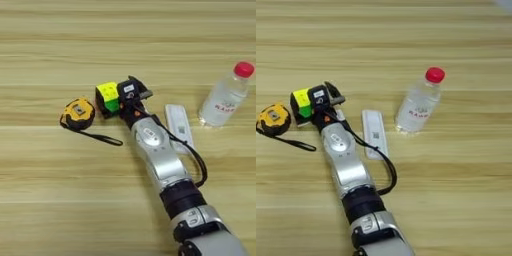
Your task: Move the objects on the table
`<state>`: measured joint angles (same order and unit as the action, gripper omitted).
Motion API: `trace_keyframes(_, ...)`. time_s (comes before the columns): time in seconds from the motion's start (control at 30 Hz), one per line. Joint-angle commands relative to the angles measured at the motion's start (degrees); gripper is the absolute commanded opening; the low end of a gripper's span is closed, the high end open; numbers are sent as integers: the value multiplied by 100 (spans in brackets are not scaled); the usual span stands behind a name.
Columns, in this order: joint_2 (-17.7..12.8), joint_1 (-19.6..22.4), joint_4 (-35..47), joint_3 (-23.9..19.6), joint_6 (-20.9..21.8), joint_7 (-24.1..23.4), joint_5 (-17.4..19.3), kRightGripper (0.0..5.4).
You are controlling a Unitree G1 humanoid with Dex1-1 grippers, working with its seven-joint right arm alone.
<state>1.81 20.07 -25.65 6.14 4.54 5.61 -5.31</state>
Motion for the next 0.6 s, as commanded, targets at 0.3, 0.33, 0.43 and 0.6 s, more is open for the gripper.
trace_keyframes(0.3,23,618,-193,-117,144,177,207,537)
trace_keyframes(0.33,24,625,-215,-119,144,189,219,537)
trace_keyframes(0.43,33,642,-255,-134,137,234,250,537)
trace_keyframes(0.6,52,695,-336,-202,62,334,398,497)
